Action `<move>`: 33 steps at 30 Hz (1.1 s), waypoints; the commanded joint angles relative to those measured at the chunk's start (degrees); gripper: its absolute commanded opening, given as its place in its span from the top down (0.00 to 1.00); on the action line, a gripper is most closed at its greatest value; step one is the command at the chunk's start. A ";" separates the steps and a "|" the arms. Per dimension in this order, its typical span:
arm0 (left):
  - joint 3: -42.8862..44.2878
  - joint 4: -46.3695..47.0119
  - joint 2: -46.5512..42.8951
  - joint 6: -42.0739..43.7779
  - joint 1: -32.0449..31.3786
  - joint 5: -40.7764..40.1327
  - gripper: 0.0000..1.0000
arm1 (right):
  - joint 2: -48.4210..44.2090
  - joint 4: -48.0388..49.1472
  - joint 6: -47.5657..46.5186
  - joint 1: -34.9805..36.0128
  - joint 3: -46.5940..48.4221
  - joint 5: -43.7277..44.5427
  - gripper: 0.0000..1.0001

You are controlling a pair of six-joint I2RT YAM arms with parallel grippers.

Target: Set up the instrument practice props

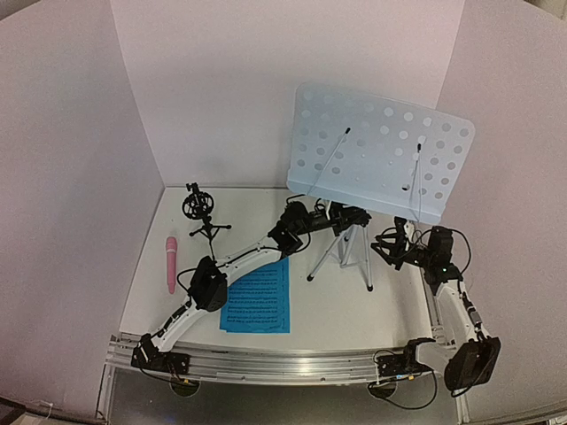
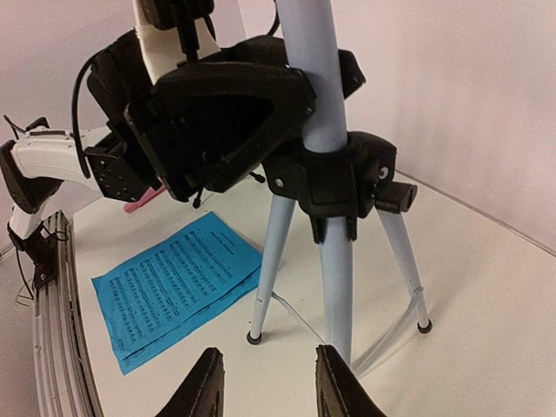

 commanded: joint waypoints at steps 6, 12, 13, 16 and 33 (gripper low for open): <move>-4.74 -3.47 -3.66 2.54 -1.26 1.42 0.52 | 0.02 -3.95 -3.02 -0.12 -0.60 3.59 0.64; -12.28 -3.29 -9.15 3.58 -1.25 1.06 0.29 | -1.91 -6.42 -2.86 -0.12 -0.33 4.47 0.63; -14.17 -3.50 -10.61 4.20 -1.25 1.27 0.26 | -2.52 -6.91 -2.69 -0.10 -0.33 4.76 0.62; -18.63 -5.90 -15.16 6.09 -1.26 1.17 0.14 | -4.44 -8.07 -1.13 0.06 -0.75 6.67 0.59; -49.30 -33.41 -45.08 17.08 0.70 -3.05 0.01 | -10.83 -27.86 18.70 6.43 3.99 22.68 0.56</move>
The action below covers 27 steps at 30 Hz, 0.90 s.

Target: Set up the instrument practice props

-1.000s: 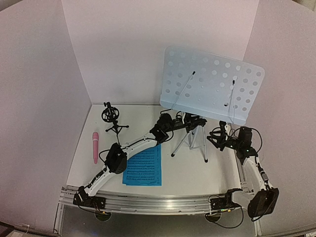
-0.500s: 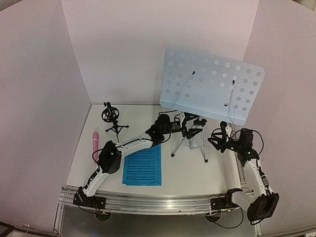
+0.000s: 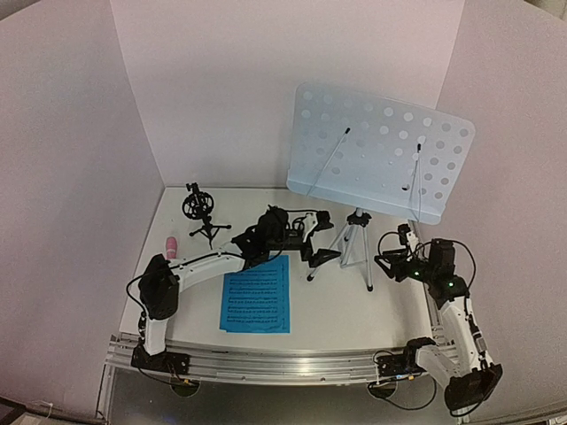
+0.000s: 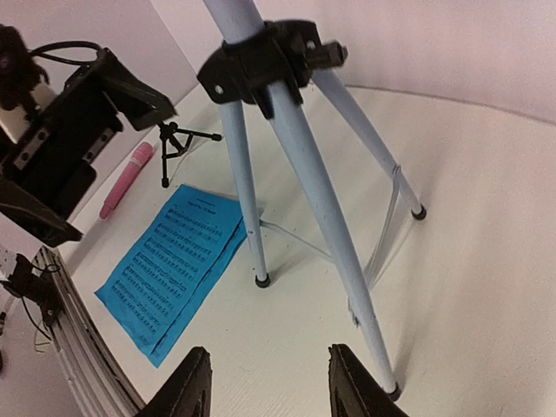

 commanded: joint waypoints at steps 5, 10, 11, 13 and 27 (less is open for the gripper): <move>-14.48 -19.19 -20.02 4.92 2.13 -5.71 0.02 | -0.32 -10.21 9.08 7.99 3.99 10.33 0.55; -22.88 -22.56 -27.66 -0.32 2.50 -14.85 0.04 | 1.51 -10.47 11.79 16.47 4.11 15.89 0.52; -24.26 -23.48 -28.77 -2.51 2.67 -16.58 0.04 | 2.49 -10.43 12.41 19.50 4.32 18.01 0.51; -27.10 -25.89 -30.94 -7.43 3.65 -18.47 0.04 | 5.60 -10.27 13.82 26.56 5.21 23.21 0.50; -41.83 -34.63 -33.99 -30.26 23.98 -16.32 0.16 | 47.76 0.81 30.65 55.57 26.02 38.90 0.53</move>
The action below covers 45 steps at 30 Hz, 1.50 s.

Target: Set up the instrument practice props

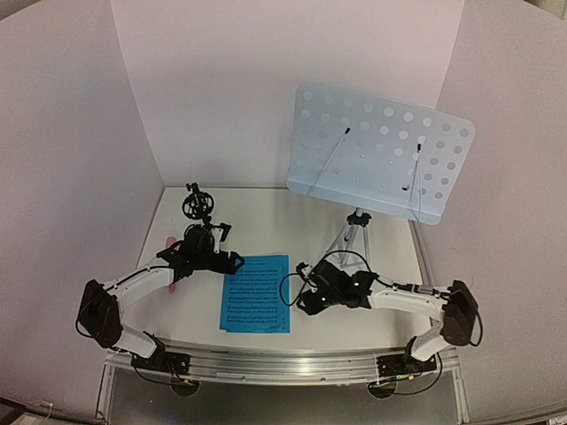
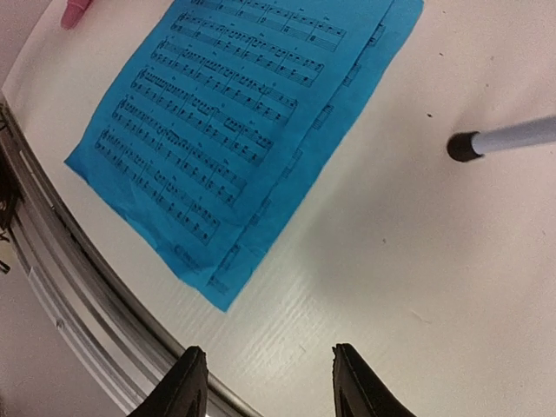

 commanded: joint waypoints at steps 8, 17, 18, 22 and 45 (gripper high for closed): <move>-2.24 -8.51 3.67 -9.82 7.36 5.87 0.17 | 27.90 3.92 14.56 0.32 24.60 5.44 0.52; -8.33 -6.09 9.29 -17.26 8.16 12.85 0.23 | 34.44 3.86 17.57 -0.47 28.22 10.14 0.52; -8.81 -6.71 10.47 -17.66 8.16 12.95 0.25 | 34.58 3.92 18.30 -0.56 27.82 10.57 0.52; -10.62 -6.08 11.48 -18.77 7.98 13.97 0.28 | 34.70 4.00 20.56 -1.04 26.02 11.15 0.52; -11.77 -2.89 11.45 -19.66 7.23 17.64 0.85 | 34.50 13.45 26.76 -1.07 17.19 7.22 0.52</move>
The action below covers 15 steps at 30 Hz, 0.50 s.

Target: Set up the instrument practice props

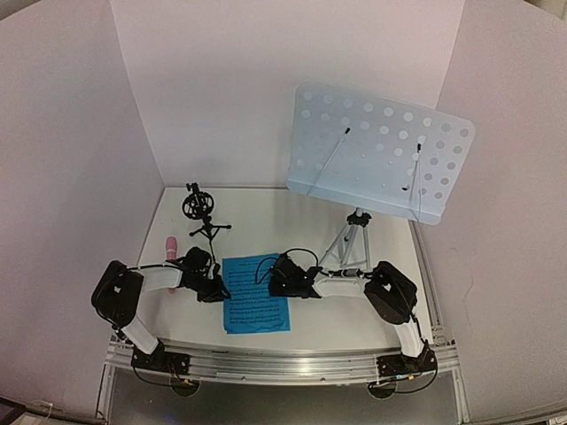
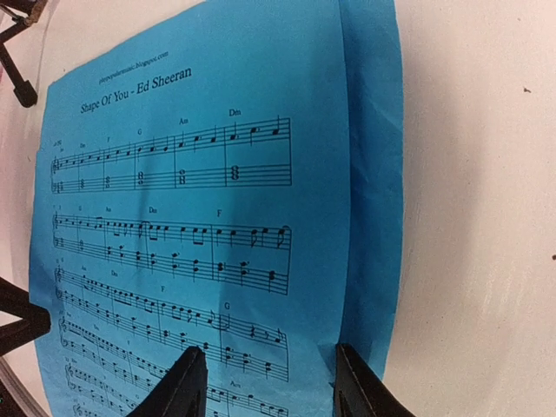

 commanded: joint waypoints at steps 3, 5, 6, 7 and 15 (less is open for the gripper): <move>-0.17 -2.94 -2.21 0.00 0.28 -2.26 0.96 | -0.80 -1.80 1.46 -0.03 -2.79 -0.54 0.52; 0.07 -3.41 -3.09 0.15 0.31 -2.74 1.00 | -1.13 -1.82 1.14 -0.06 -2.96 -0.65 0.52; 0.28 -3.66 -3.40 0.23 0.34 -2.86 1.00 | -1.25 -1.82 0.78 -0.07 -2.96 -0.89 0.52; 0.54 -3.95 -3.77 0.32 0.37 -2.92 1.00 | -1.42 -1.82 0.34 -0.05 -2.89 -1.32 0.51; 6.11 -7.97 -9.59 4.77 0.31 -1.32 1.00 | -7.94 -1.96 -7.02 -0.71 -2.32 -5.50 0.42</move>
